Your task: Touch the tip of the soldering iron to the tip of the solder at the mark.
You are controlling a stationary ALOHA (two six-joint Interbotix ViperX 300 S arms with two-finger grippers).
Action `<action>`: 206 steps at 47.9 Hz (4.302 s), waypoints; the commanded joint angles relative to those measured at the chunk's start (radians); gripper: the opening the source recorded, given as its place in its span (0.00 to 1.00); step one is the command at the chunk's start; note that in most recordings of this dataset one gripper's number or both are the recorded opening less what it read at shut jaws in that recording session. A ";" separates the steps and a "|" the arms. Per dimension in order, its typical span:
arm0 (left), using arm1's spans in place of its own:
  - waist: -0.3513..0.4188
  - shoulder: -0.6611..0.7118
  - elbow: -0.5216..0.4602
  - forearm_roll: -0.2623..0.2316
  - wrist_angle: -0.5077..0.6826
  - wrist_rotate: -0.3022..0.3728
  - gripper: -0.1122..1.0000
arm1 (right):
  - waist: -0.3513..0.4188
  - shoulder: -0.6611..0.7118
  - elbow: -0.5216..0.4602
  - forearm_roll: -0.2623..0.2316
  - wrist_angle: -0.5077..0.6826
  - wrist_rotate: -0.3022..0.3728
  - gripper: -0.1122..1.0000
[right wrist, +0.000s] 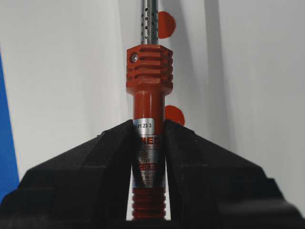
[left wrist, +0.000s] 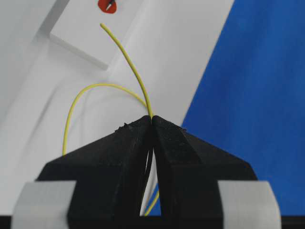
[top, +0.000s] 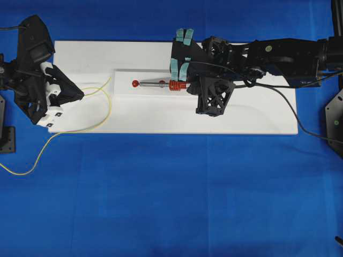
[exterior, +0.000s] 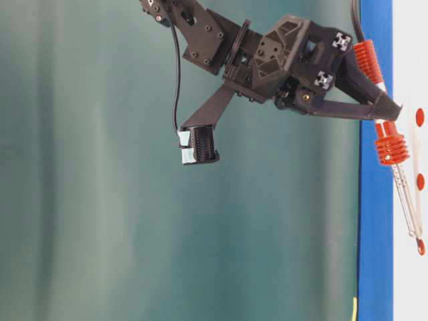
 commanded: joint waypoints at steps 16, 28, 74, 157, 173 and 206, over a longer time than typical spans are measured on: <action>-0.002 -0.009 -0.008 0.003 -0.006 0.000 0.13 | -0.037 -0.230 0.101 -0.018 -0.003 0.003 0.16; -0.002 -0.006 -0.008 0.003 -0.006 0.000 0.13 | -0.043 -0.319 0.190 -0.018 0.018 0.003 0.16; -0.003 0.520 -0.414 0.003 0.017 -0.011 0.13 | -0.063 -0.328 0.216 -0.052 0.028 0.003 0.16; -0.021 0.600 -0.462 0.003 0.077 -0.038 0.13 | -0.008 -0.176 0.186 -0.058 -0.020 0.015 0.16; -0.023 0.598 -0.457 0.003 0.078 -0.037 0.13 | -0.008 -0.175 0.186 -0.058 -0.020 0.015 0.16; -0.029 0.598 -0.457 0.003 0.094 -0.038 0.13 | -0.012 -0.175 0.186 -0.060 -0.020 0.015 0.16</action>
